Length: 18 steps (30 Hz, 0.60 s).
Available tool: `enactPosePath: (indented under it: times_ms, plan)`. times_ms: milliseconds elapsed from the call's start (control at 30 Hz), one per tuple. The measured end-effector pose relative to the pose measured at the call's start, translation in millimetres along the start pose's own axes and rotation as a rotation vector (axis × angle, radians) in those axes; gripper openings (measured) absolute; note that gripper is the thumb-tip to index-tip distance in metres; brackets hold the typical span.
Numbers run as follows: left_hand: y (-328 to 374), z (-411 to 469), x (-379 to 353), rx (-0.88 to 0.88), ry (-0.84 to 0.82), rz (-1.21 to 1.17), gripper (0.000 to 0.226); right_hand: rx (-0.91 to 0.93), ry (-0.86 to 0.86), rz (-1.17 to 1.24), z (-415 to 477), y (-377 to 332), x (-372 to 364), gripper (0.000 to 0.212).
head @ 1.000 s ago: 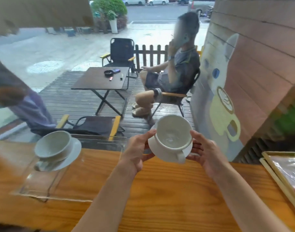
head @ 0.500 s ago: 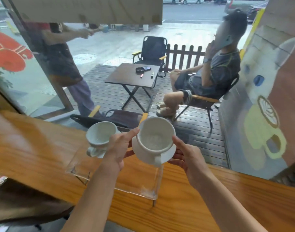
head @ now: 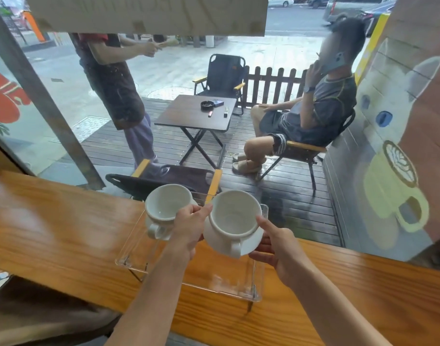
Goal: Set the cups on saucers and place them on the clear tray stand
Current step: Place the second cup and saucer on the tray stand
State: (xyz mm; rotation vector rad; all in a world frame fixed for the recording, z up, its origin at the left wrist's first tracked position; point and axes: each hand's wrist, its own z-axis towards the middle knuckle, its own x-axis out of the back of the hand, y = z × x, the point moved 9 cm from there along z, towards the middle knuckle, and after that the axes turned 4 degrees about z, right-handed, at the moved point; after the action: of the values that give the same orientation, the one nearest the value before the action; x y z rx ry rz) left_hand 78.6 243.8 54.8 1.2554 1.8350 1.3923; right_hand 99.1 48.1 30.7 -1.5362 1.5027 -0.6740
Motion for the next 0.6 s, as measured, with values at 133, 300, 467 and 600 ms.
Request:
enactPosePath:
  times_ms: [133,300,467,600]
  plan:
    - [-3.0,6.8,-4.0,0.001,-0.011,0.011,0.021,-0.026,0.037,0.021,-1.5,3.6,-1.0,0.040]
    - [-7.6,15.3,-6.0,-0.008,-0.002,0.013,0.024,-0.033,0.078,0.007,-1.5,3.9,1.0,0.041]
    - [-13.4,22.9,-8.9,-0.004,-0.013,0.021,0.028,-0.051,0.113,-0.064,1.7,4.4,3.8,0.045]
    - [-22.5,26.6,-13.9,0.071,-0.061,-0.046,0.025,-0.083,0.129,-0.033,4.4,3.7,10.1,0.047]
